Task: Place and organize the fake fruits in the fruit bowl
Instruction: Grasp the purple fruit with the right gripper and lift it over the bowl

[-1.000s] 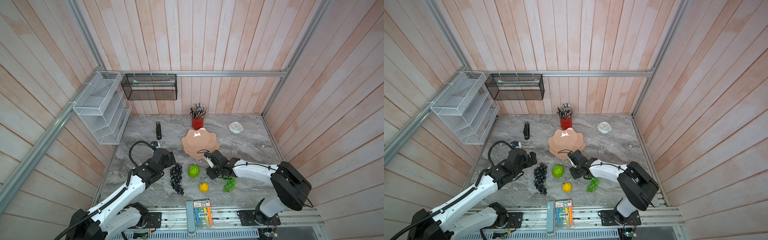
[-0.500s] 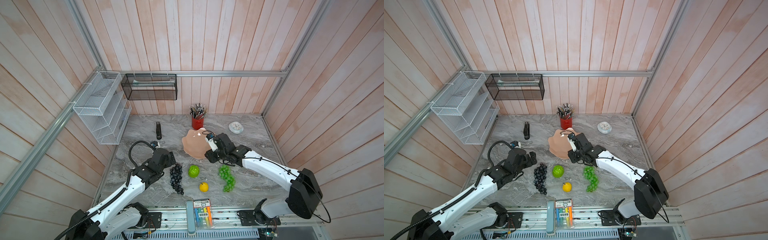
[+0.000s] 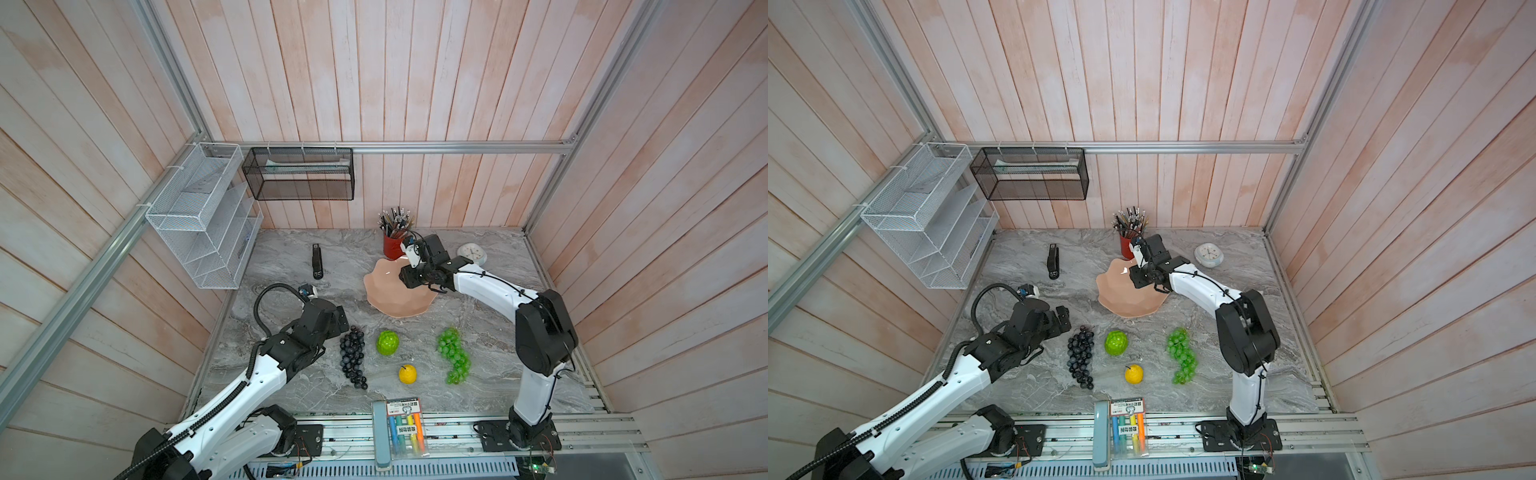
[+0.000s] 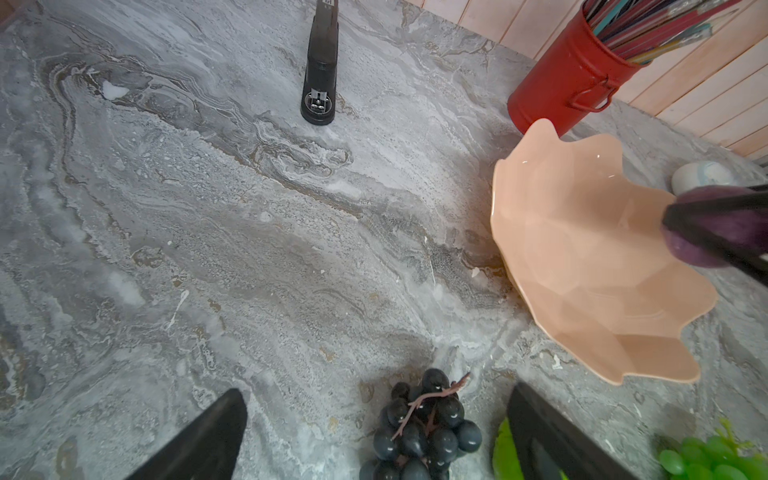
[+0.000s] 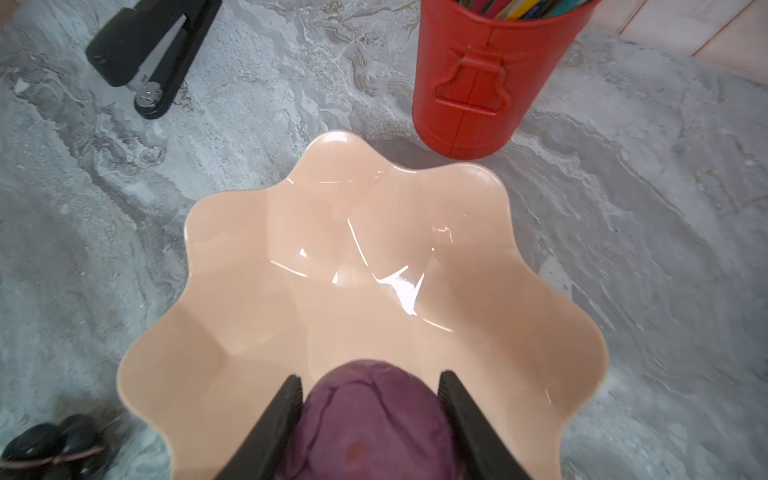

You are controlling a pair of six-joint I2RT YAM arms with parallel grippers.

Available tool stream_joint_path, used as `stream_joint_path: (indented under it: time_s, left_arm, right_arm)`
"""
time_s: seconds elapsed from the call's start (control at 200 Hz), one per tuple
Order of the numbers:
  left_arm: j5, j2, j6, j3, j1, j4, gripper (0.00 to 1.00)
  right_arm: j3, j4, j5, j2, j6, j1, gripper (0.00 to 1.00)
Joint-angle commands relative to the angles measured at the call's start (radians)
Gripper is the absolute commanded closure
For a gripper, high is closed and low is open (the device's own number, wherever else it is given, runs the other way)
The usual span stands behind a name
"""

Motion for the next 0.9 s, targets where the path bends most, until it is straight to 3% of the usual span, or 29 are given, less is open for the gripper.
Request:
stream_joint_path:
  time_s: [0.0,0.555,0.82,0.895]
  left_arm:
    - [-0.012,-0.020,-0.008,0.037,-0.005,-0.038,0.00]
    - [-0.004,-0.012,-0.035,0.023,-0.005,-0.050,0.00]
    - [-0.013,-0.033,-0.019,0.053,-0.005,-0.094,0.00]
    - [0.001,-0.035,-0.012,0.060,-0.005,-0.106,0.00]
  right_arm:
    - [0.040,-0.010,0.008,0.059,-0.028,0.000,0.66]
    - [0.087,0.037,0.049,0.205,-0.058,-0.007,0.61]
    - [0.117,0.020,0.035,0.218,-0.062,-0.004,0.48]
    - [0.125,0.006,0.035,0.213,-0.067,-0.002,0.39]
